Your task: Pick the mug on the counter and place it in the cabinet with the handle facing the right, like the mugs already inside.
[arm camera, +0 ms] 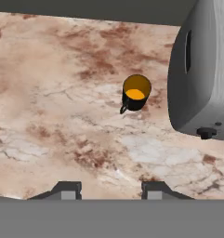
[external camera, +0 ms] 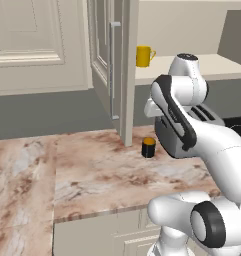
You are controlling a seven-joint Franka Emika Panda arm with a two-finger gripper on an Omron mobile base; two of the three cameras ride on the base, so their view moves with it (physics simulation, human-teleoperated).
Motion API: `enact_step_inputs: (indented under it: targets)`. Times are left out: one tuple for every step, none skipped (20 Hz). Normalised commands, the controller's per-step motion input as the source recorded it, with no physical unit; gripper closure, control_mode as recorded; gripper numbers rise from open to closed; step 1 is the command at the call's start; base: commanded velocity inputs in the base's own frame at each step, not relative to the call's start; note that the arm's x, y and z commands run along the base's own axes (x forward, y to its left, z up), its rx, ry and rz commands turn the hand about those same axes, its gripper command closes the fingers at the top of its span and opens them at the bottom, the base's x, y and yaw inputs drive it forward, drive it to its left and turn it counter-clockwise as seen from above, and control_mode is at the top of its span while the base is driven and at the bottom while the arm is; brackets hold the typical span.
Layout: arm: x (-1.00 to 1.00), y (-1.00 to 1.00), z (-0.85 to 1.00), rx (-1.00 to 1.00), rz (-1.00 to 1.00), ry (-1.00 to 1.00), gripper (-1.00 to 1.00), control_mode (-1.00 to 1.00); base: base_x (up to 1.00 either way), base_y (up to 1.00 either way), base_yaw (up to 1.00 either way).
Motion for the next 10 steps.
enact_step_inputs:
  targets:
    - [-0.1, 0.03, 0.0, 0.0, 0.0, 0.0, -1.0, -1.0, 0.0, 0.0, 0.0]
    - [-0.14, 0.04, 0.0, 0.0, 0.0, -0.02, -1.0, -1.0, 0.0, 0.0, 0.0]
    - [-0.34, 0.01, 0.0, 0.0, 0.0, -0.04, -1.0, -1.0, 0.0, 0.0, 0.0]
    - [-0.41, 0.05, 0.0, 0.0, -0.01, -0.03, -1.0, -1.0, 0.0, 0.0, 0.0]
    - [-0.38, 0.17, -0.03, 0.0, -0.12, -0.04, -1.0, -1.0, 0.0, 0.0, 0.0]
    - [-0.43, 0.12, 0.0, 0.0, -0.15, -0.04, -1.0, -1.0, 0.0, 0.0, 0.0]
    - [-0.4, 0.2, 0.0, 0.0, -0.16, -0.02, -1.0, -1.0, 0.0, 0.0, 0.0]
    - [-0.4, 0.16, 0.0, 0.0, -0.21, -0.06, -1.0, -1.0, 0.0, 0.0, 0.0]
    - [-0.36, 0.19, 0.0, 0.0, -0.21, -0.07, -1.0, -1.0, 0.0, 0.0, 0.0]
    - [-0.33, 0.23, -0.05, 0.0, -0.25, -0.1, -1.0, -1.0, 0.0, 0.0, 0.0]
